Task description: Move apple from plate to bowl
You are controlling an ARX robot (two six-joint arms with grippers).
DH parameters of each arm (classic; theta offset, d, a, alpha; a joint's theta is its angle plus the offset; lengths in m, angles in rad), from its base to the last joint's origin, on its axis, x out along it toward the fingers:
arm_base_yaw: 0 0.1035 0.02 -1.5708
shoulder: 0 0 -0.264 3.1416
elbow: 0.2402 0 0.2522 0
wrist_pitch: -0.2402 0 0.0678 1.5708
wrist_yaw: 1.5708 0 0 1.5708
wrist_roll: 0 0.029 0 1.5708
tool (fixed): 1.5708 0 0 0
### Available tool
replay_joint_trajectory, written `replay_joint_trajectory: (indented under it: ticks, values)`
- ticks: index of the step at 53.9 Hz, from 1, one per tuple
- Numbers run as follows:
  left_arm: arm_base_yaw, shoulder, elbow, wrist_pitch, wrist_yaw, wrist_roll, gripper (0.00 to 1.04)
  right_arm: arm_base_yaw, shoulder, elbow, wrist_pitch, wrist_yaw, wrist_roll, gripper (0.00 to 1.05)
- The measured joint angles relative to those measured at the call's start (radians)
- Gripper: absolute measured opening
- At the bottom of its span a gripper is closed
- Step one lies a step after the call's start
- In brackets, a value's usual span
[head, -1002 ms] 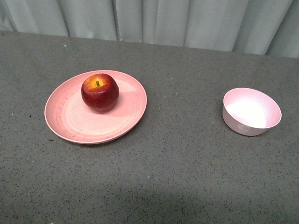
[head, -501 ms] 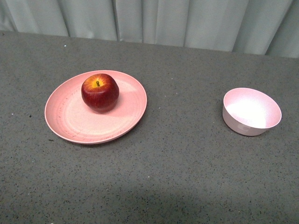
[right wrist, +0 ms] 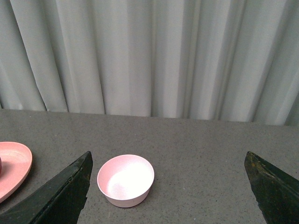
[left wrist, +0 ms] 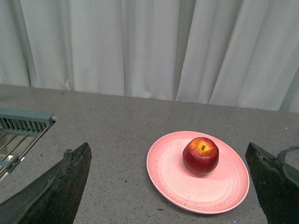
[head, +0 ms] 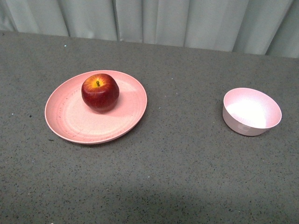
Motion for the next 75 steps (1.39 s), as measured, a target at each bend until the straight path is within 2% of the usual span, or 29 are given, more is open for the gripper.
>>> replay_joint_trajectory:
  ticks: [25, 29, 31, 34, 38, 43, 48, 60, 75]
  values:
    - [0.000, 0.000, 0.000, 0.000, 0.000, 0.000, 0.98, 0.000, 0.000, 0.000, 0.000, 0.000, 0.000, 0.95]
    - [0.000, 0.000, 0.000, 0.000, 0.000, 0.000, 0.98, 0.032, 0.035, 0.018, -0.061, 0.087, -0.062, 0.95]
    - [0.000, 0.000, 0.000, 0.000, -0.001, 0.000, 0.98, 0.047, 0.085, 0.021, -0.052, 0.096, -0.104, 0.95]
    - [0.000, 0.000, 0.000, 0.000, 0.000, 0.000, 0.98, 0.050, 0.232, 0.026, 0.056, 0.058, -0.166, 0.95]
    - [0.000, 0.000, 0.000, 0.000, 0.000, 0.000, 0.98, 0.060, 0.420, 0.048, 0.204, 0.058, -0.227, 0.95]
    - [0.000, 0.000, 0.000, 0.000, 0.000, 0.000, 0.98, 0.065, 0.793, 0.146, 0.422, 0.029, -0.296, 0.95]
    - [0.000, 0.000, 0.000, 0.000, 0.000, 0.000, 0.98, 0.080, 1.051, 0.248, 0.462, 0.019, -0.325, 0.95]
    - [0.000, 0.000, 0.000, 0.000, 0.000, 0.000, 0.98, 0.122, 1.399, 0.458, 0.377, -0.004, -0.324, 0.95]
    - [0.000, 0.000, 0.000, 0.000, 0.000, 0.000, 0.98, 0.188, 1.696, 0.726, 0.151, -0.018, -0.358, 0.95]
